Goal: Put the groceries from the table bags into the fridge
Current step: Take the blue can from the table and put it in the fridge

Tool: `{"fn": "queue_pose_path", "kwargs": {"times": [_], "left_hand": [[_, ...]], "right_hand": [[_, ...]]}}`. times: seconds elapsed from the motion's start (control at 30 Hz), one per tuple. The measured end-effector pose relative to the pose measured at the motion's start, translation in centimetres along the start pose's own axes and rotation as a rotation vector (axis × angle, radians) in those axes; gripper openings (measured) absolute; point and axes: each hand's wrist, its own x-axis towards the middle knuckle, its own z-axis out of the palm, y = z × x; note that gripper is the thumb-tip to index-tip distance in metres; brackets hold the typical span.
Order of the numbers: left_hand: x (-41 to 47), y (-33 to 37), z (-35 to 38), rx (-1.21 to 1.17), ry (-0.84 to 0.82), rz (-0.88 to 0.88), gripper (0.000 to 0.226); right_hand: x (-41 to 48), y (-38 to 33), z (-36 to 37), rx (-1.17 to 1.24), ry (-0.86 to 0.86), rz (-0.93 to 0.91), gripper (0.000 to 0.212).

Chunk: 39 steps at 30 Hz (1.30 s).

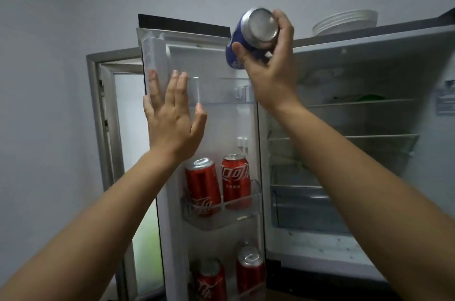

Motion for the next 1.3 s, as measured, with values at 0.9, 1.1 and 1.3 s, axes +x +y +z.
{"fn": "queue_pose_path", "kwargs": {"times": [0.9, 1.1, 1.3], "left_hand": [[-0.2, -1.2, 1.5, -0.031, 0.114, 0.031, 0.062], [-0.3, -1.3, 1.3, -0.018, 0.093, 0.028, 0.063], [-0.4, -1.1, 1.2, 0.024, 0.054, 0.016, 0.065]], "right_hand": [[7.0, 0.9, 4.5, -0.360, -1.151, 0.484, 0.051], [4.4, 1.0, 4.0, -0.370, -0.749, 0.228, 0.032], [1.7, 0.1, 0.9, -0.335, -0.556, 0.099, 0.029]]}}
